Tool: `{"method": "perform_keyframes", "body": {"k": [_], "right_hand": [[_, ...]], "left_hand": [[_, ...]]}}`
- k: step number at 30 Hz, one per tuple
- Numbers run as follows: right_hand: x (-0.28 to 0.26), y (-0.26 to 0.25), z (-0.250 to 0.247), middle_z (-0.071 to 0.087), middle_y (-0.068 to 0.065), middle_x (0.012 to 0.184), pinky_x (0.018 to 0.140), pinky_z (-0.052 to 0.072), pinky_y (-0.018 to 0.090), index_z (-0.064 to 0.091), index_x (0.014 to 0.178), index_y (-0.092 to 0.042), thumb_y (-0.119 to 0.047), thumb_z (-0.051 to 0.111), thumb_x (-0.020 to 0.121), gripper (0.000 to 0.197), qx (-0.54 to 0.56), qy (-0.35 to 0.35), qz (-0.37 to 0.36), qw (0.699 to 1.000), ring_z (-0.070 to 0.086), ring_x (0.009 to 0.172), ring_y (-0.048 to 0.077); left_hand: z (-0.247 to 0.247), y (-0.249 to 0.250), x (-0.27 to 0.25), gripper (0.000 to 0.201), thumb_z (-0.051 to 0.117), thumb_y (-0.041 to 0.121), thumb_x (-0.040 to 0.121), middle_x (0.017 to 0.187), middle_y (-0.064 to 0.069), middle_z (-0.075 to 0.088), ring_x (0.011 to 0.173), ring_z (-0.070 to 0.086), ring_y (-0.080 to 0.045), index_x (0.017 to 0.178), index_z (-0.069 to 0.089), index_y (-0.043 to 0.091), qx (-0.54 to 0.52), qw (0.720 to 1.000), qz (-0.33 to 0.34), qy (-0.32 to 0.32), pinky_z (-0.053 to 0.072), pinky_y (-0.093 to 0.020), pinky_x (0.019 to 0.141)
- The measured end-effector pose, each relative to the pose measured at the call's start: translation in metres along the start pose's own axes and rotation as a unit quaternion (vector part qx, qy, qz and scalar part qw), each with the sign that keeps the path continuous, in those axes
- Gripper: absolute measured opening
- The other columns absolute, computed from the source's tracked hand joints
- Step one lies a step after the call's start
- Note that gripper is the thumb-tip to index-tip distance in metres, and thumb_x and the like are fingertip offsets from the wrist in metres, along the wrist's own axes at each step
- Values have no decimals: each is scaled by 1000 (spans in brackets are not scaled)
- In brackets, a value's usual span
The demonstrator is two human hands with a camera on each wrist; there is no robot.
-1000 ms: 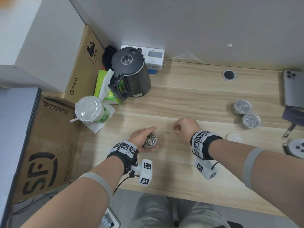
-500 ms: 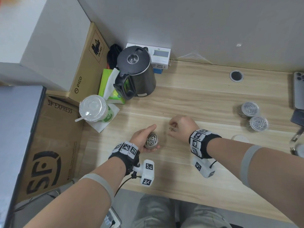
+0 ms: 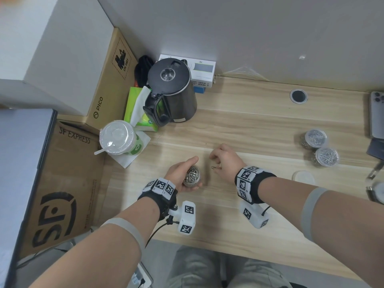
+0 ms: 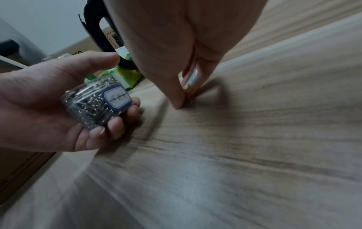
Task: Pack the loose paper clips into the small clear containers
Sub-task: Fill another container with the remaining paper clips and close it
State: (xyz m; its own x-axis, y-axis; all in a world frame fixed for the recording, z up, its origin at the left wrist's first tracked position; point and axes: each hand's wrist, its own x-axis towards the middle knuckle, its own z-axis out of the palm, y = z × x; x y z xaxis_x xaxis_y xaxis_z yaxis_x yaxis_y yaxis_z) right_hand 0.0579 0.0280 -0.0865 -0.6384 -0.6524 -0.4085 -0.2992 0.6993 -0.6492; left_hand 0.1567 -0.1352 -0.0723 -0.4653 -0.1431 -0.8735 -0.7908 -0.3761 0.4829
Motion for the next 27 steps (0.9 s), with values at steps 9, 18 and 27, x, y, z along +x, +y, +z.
{"method": "perform_keyframes", "body": {"k": [9, 18, 27], "right_hand": [[-4, -4, 4, 49, 7, 113, 84, 51, 43, 60, 107, -12, 5, 56, 77, 35, -26, -12, -20, 999, 59, 90, 27], [-8, 1, 3, 56, 6, 101, 77, 53, 38, 63, 94, -10, 3, 61, 73, 24, 13, 20, -30, 999, 61, 77, 22], [-4, -6, -36, 63, 2, 92, 71, 55, 30, 58, 90, -18, 6, 74, 71, 34, 270, 58, 105, 955, 60, 65, 11]], "left_hand": [[3, 0, 0, 51, 71, 54, 85, 79, -16, 72, 67, 71, -32, 105, 66, 7, 6, 1000, 6, 1, 58, -34, 62], [4, -2, 4, 53, 72, 55, 83, 78, -16, 71, 66, 72, -32, 105, 66, 7, -1, 1000, -2, 4, 57, -32, 57], [12, 3, 8, 61, 49, 66, 92, 75, -17, 69, 56, 69, -35, 112, 55, 9, -71, 996, -47, 12, 55, -31, 55]]}}
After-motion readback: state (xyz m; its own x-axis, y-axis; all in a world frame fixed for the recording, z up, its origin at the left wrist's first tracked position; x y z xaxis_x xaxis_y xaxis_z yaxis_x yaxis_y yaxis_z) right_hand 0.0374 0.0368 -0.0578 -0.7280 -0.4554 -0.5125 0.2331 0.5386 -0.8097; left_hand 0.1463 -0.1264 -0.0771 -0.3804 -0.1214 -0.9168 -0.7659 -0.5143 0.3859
